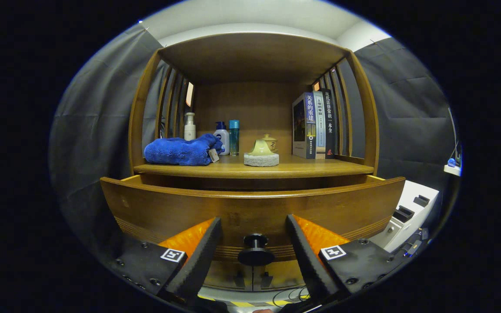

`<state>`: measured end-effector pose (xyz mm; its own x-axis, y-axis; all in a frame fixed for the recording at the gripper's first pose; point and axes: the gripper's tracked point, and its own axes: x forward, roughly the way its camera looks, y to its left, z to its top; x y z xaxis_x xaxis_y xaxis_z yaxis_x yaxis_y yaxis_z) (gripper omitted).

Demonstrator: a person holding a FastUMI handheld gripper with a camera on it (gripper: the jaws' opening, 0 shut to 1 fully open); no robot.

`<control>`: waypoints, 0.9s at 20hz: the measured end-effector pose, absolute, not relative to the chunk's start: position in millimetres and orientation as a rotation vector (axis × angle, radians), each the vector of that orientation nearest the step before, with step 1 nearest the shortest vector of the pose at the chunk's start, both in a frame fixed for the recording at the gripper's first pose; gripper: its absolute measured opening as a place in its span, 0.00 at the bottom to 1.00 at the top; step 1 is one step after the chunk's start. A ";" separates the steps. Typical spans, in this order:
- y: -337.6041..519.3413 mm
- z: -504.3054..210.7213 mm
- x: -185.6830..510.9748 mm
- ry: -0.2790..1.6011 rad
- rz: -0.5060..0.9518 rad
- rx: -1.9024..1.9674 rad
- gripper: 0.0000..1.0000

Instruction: Pull open the drawer, take out the items inside it, and place them on the countertop above the cabinet.

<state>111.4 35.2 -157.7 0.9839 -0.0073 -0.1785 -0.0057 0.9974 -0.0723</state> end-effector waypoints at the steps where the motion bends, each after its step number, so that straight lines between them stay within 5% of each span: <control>1: 35.2 -158.4 118.8 0.184 -0.001 -0.071 0.98; 18: 37.3 -162.0 185.4 0.182 -0.010 -0.078 0.98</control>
<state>185.4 37.3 -162.0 0.9835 -0.0172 -0.1801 0.0032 0.9969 -0.0781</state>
